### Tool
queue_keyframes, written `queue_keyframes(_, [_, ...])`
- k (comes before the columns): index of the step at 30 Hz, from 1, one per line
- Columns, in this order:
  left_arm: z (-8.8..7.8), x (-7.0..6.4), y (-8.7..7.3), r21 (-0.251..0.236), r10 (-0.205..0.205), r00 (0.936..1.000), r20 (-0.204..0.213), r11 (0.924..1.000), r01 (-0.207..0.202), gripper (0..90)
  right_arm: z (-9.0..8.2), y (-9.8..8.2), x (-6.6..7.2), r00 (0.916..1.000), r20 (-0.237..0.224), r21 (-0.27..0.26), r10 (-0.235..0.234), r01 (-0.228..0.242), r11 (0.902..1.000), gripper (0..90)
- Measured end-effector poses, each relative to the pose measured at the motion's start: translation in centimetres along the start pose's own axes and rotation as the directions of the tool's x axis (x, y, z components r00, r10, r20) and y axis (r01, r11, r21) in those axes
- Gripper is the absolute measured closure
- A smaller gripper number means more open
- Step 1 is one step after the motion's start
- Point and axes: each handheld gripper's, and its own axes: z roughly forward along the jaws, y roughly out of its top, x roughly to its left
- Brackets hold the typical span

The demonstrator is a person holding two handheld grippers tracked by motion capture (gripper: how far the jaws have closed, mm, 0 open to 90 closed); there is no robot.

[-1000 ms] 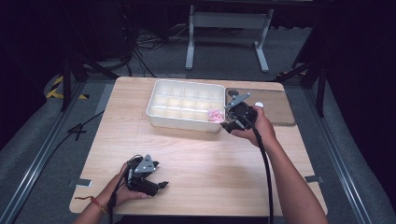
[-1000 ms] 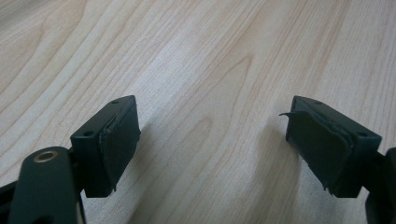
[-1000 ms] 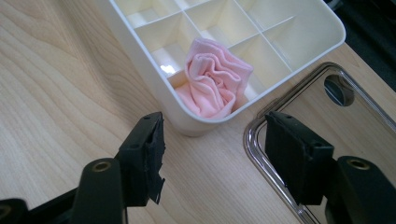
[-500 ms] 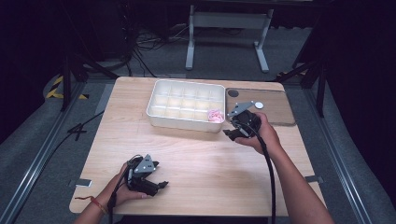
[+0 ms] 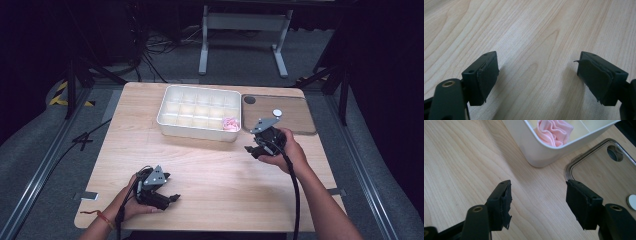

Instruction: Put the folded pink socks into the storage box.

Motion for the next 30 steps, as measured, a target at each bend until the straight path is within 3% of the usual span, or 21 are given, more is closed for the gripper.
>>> queue_keyframes(30, [0.0, 0.0, 0.0, 0.001, 0.003, 1.0000, -0.001, 1.0000, -0.003, 17.8, -0.3, -5.4, 1.5, 0.9999, 0.011, 0.034, -0.009, 0.009, 0.9994, 36.1])
